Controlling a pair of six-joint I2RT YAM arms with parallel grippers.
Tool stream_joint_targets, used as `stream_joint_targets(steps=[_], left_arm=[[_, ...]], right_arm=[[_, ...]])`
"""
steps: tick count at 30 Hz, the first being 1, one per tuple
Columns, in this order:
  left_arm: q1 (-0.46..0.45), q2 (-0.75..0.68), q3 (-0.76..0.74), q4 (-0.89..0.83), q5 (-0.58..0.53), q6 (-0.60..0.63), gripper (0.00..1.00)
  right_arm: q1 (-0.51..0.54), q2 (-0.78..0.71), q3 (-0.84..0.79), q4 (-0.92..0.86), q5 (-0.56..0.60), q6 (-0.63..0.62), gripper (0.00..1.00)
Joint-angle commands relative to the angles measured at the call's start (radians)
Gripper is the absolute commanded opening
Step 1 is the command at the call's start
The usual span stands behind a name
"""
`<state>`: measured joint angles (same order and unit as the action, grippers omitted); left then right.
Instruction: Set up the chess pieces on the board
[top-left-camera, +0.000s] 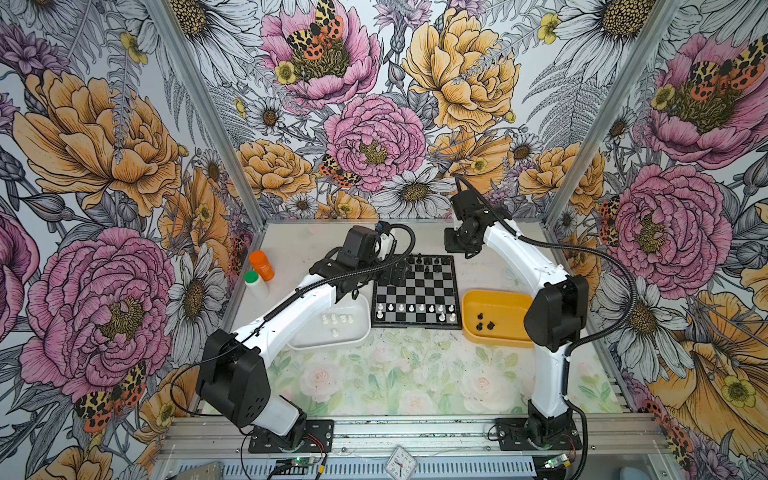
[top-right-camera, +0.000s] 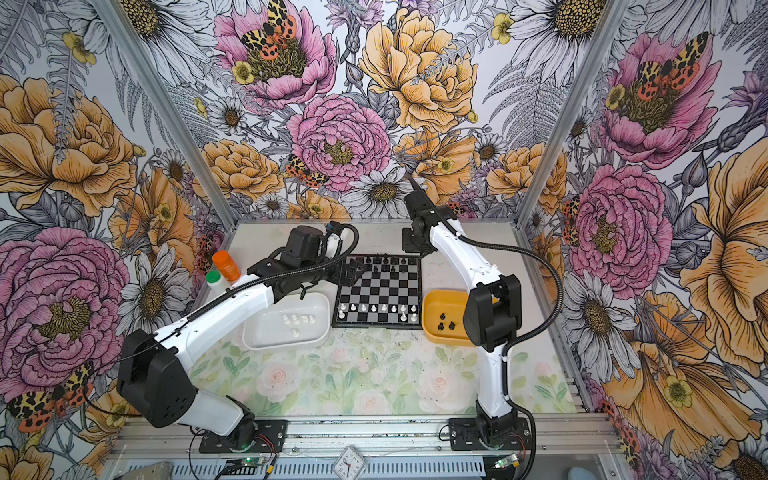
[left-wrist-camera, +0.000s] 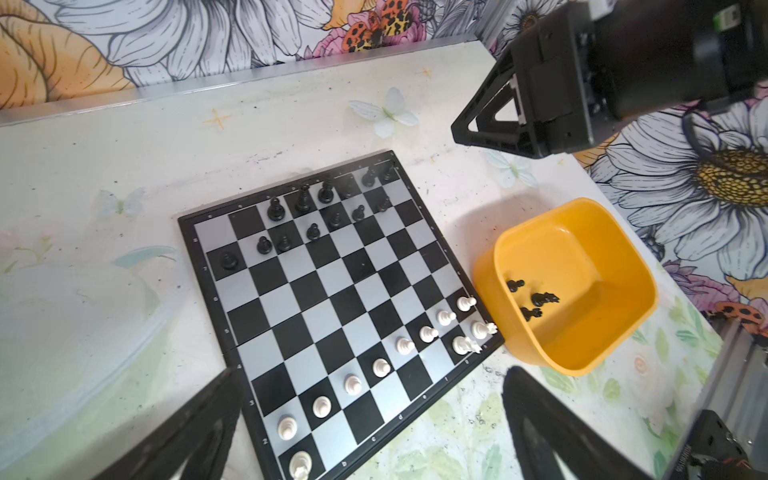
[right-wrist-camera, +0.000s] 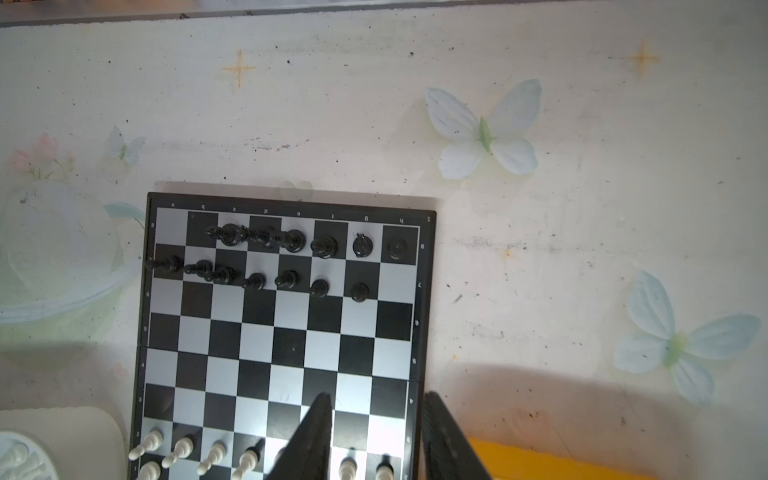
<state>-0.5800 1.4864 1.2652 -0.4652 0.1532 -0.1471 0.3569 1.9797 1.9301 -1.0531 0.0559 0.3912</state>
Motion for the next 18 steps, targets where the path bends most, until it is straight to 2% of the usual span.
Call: stream_joint_targets(steps=[1, 9, 18], left_arm=[[-0.062, -0.049, -0.029, 0.029, -0.070, -0.029, 0.99], [-0.209, -0.107, -0.079, 0.032, -0.175, -0.095, 0.99], [-0.339, -0.151, -0.115, 0.029, -0.290, -0.159, 0.99]], right_arm=[[0.007, -0.102, -0.162, 0.029, 0.036, -0.020, 0.39], [0.004, -0.349, -0.579, 0.151, 0.008, 0.017, 0.36], [-0.023, -0.450, -0.836, 0.246, -0.022, 0.033, 0.34]])
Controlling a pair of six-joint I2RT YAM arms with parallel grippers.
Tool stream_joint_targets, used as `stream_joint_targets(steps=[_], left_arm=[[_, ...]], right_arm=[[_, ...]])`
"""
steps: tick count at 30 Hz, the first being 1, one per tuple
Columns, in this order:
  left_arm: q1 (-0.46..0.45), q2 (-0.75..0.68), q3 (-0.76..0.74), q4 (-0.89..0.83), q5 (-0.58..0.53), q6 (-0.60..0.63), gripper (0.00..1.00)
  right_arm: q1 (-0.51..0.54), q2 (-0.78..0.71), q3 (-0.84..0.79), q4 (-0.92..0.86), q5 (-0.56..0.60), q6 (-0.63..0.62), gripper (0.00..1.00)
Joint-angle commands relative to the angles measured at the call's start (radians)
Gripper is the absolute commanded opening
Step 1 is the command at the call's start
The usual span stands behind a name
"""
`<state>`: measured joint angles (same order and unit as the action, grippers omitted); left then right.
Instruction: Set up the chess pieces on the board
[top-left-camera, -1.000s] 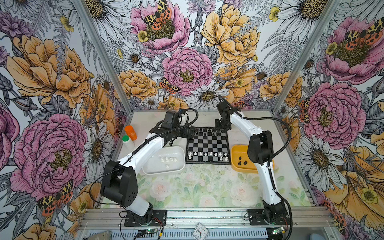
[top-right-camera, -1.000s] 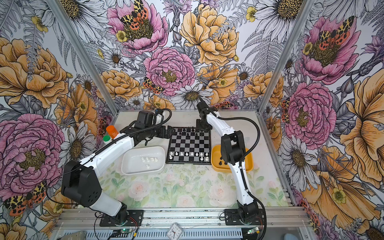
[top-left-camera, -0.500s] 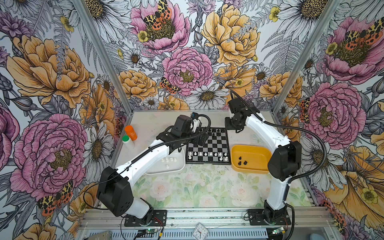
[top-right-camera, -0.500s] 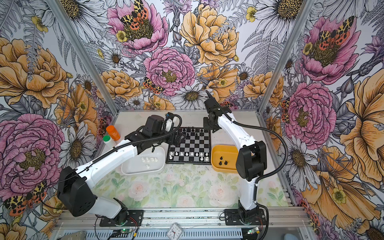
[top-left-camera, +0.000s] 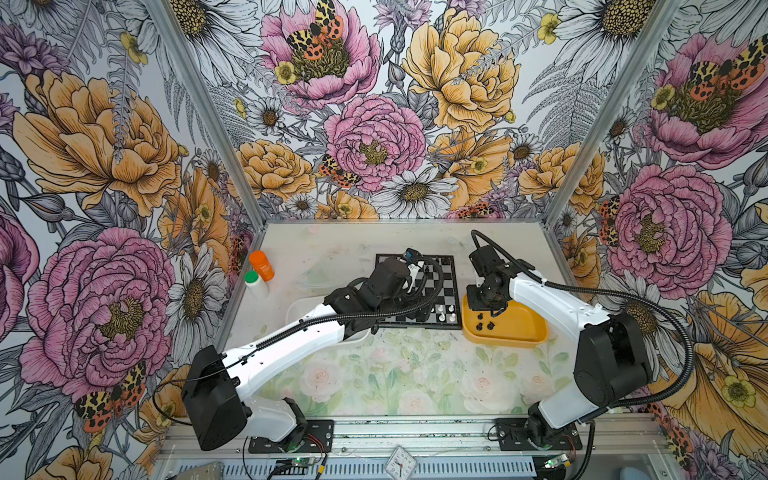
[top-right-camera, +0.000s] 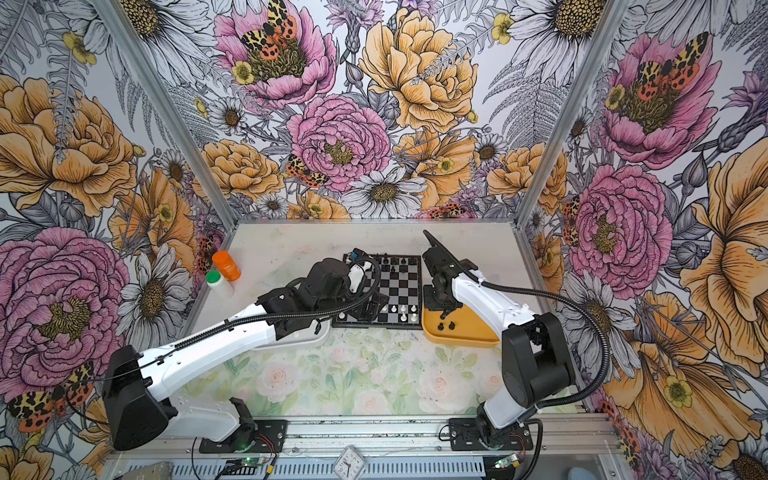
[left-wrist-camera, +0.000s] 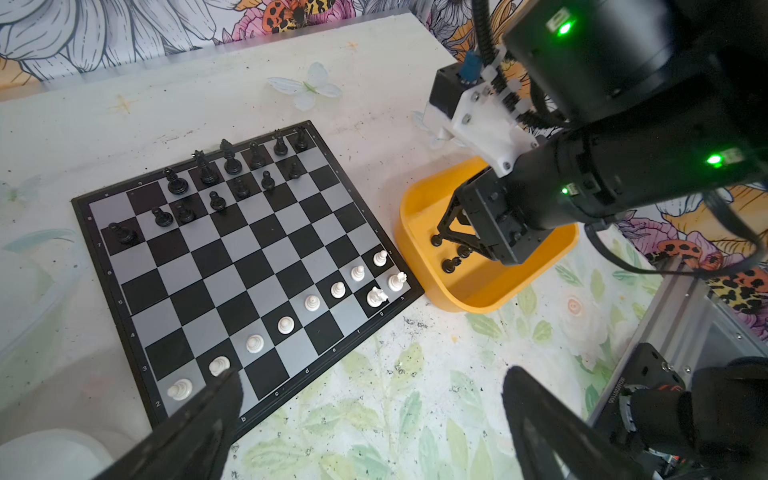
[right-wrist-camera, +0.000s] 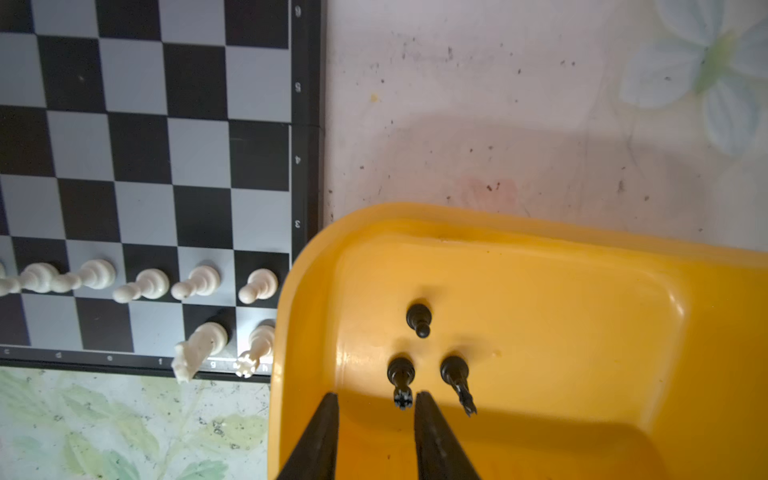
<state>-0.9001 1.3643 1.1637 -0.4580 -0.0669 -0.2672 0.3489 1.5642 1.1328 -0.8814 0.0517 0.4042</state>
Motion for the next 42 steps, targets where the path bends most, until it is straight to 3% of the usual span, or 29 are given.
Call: stream_joint_targets(steps=[1, 9, 42], left_arm=[[-0.024, -0.032, -0.016, 0.022, -0.078, -0.044, 0.99], [-0.038, -0.044, -0.027, 0.017, -0.094, -0.052, 0.99], [0.056, 0.036, 0.047, 0.014, -0.029, -0.009, 0.99]], right_arm=[[-0.023, -0.036, -0.054, 0.085, -0.026, 0.024, 0.34], [-0.079, -0.022, -0.116, 0.138, -0.050, 0.030, 0.33], [-0.114, 0.153, -0.034, 0.165, -0.068, -0.004, 0.19]])
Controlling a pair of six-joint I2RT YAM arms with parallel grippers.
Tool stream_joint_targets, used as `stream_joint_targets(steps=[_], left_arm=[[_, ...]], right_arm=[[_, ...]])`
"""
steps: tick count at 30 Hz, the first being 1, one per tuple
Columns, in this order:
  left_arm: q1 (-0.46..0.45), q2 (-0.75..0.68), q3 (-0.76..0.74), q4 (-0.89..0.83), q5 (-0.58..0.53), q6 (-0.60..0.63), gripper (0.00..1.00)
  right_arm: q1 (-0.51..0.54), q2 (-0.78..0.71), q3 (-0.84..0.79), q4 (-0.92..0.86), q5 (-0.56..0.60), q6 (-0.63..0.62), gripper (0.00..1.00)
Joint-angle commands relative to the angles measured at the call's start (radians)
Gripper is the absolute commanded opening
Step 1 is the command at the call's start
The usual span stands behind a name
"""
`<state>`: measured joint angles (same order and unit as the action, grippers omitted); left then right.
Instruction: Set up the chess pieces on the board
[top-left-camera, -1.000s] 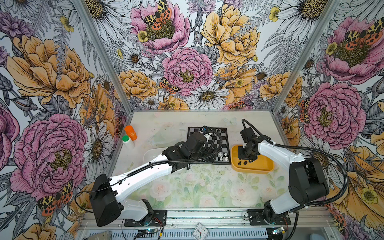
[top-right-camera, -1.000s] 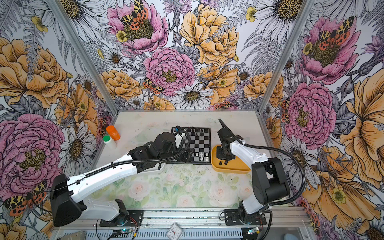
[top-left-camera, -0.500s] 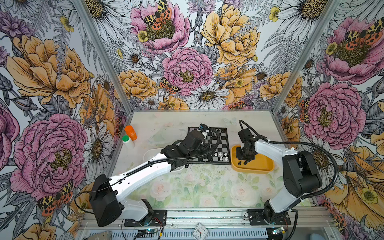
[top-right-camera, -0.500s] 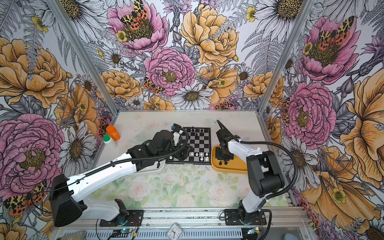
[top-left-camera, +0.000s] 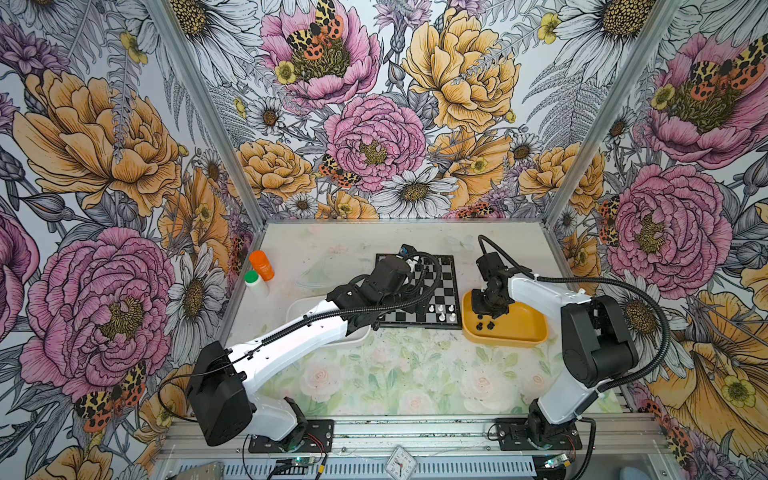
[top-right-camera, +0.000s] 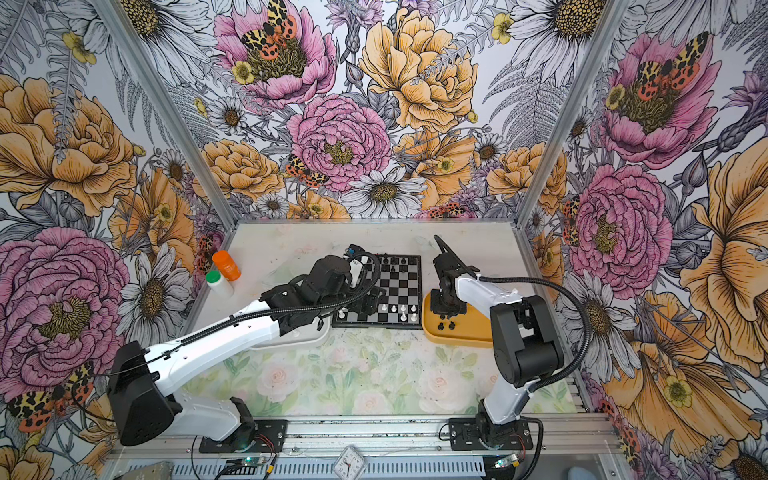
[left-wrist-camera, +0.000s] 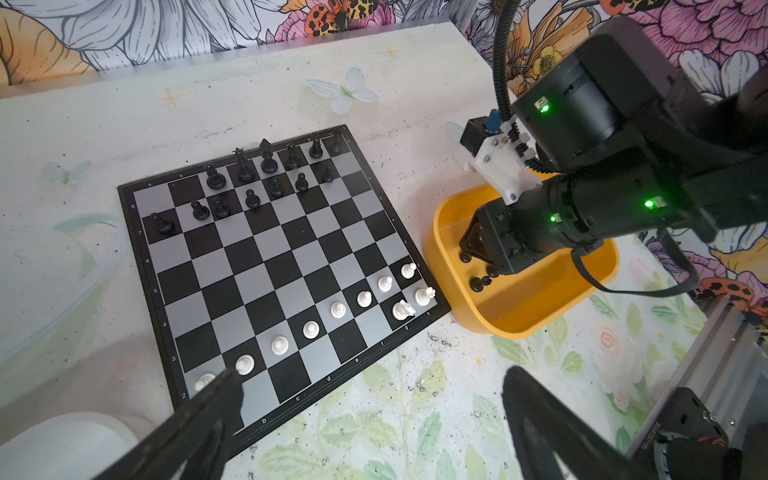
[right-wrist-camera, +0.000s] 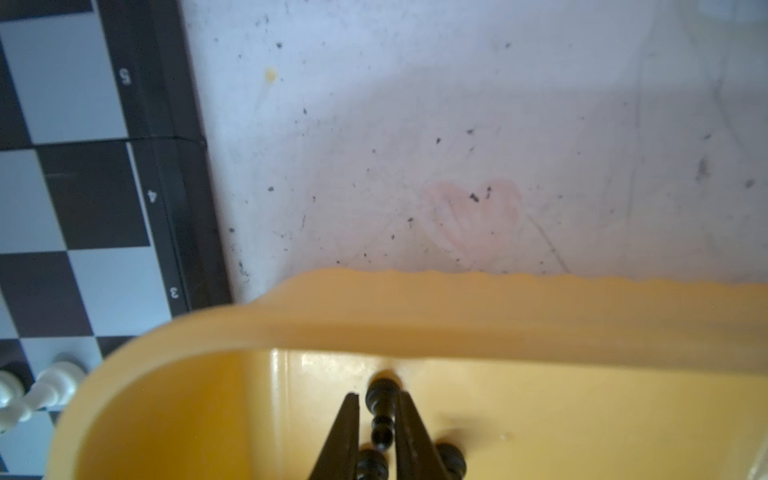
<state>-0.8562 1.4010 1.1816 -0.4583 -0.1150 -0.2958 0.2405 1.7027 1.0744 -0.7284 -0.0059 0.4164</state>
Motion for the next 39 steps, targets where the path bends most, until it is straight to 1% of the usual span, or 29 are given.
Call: stream_joint_targets(steps=[1, 21, 39], left_arm=[[0.015, 0.000, 0.030, 0.016, 0.018, 0.018, 0.99], [0.023, 0.029, 0.059, 0.015, 0.032, 0.023, 0.99], [0.027, 0.023, 0.063, 0.013, 0.038, 0.030, 0.99]], right_arm=[[-0.006, 0.017, 0.024, 0.012, -0.012, -0.018, 0.19], [-0.016, 0.019, 0.016, 0.010, -0.013, -0.027, 0.22], [-0.017, 0.003, -0.003, 0.009, -0.016, -0.024, 0.21]])
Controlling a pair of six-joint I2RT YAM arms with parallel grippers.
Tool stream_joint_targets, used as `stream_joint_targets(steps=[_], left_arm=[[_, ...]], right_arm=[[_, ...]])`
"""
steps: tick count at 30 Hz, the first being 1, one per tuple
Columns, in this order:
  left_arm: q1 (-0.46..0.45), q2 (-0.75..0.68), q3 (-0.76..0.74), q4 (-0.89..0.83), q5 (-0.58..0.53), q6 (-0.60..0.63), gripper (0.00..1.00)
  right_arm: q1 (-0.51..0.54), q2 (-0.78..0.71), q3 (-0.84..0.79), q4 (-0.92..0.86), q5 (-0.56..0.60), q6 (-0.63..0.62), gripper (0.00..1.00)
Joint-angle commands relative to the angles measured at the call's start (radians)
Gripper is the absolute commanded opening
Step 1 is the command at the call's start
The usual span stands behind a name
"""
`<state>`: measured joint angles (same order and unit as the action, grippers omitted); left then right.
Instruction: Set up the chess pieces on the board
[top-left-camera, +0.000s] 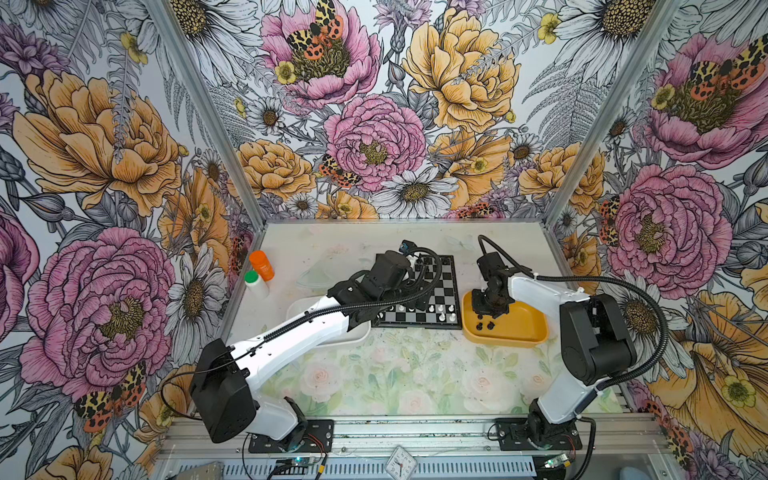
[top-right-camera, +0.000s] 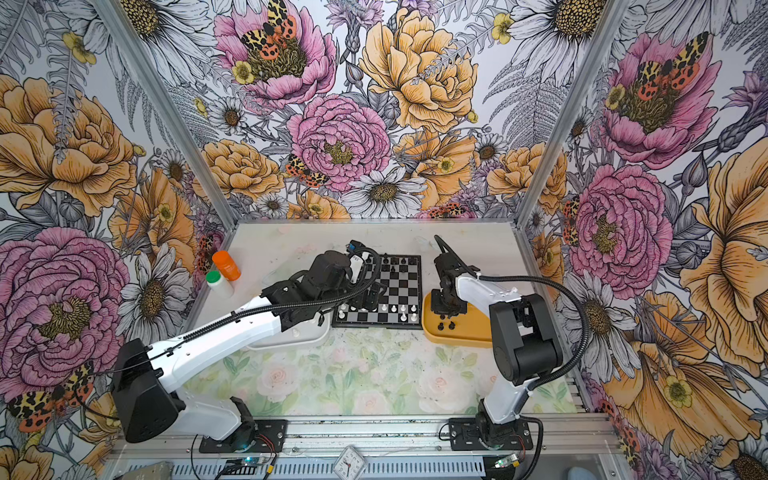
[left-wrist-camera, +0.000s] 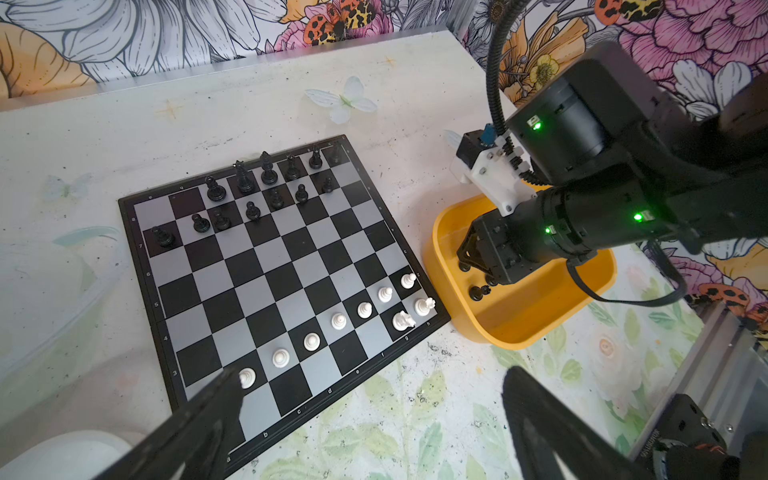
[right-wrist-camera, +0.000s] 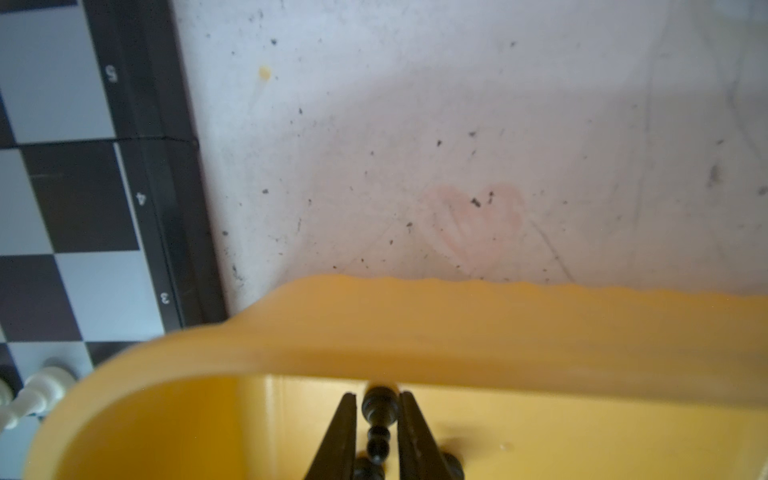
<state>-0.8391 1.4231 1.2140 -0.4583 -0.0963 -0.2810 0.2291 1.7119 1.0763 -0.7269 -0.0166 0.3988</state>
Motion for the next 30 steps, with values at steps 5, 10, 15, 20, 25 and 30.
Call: stream_joint_targets(steps=[5, 10, 15, 20, 25, 30], left_arm=[[0.009, -0.006, 0.024, 0.013, 0.023, 0.013, 0.99], [0.010, -0.012, 0.017, 0.013, 0.021, 0.010, 0.99], [0.009, -0.016, 0.012, 0.015, 0.016, 0.008, 0.99], [0.006, -0.016, 0.011, 0.013, 0.012, 0.005, 0.99], [0.003, -0.018, 0.008, 0.014, 0.007, 0.002, 0.99], [0.003, -0.017, 0.007, 0.015, 0.000, -0.001, 0.99]], right_arm=[[-0.005, -0.014, -0.017, 0.008, -0.006, -0.003, 0.21], [-0.005, -0.023, -0.030, 0.009, -0.008, 0.001, 0.21], [-0.005, -0.026, -0.031, 0.009, -0.003, -0.002, 0.20], [-0.006, -0.026, -0.024, 0.009, -0.003, -0.002, 0.19], [-0.005, -0.026, -0.028, 0.007, -0.002, -0.005, 0.16], [-0.006, -0.030, -0.026, 0.007, 0.002, -0.007, 0.12]])
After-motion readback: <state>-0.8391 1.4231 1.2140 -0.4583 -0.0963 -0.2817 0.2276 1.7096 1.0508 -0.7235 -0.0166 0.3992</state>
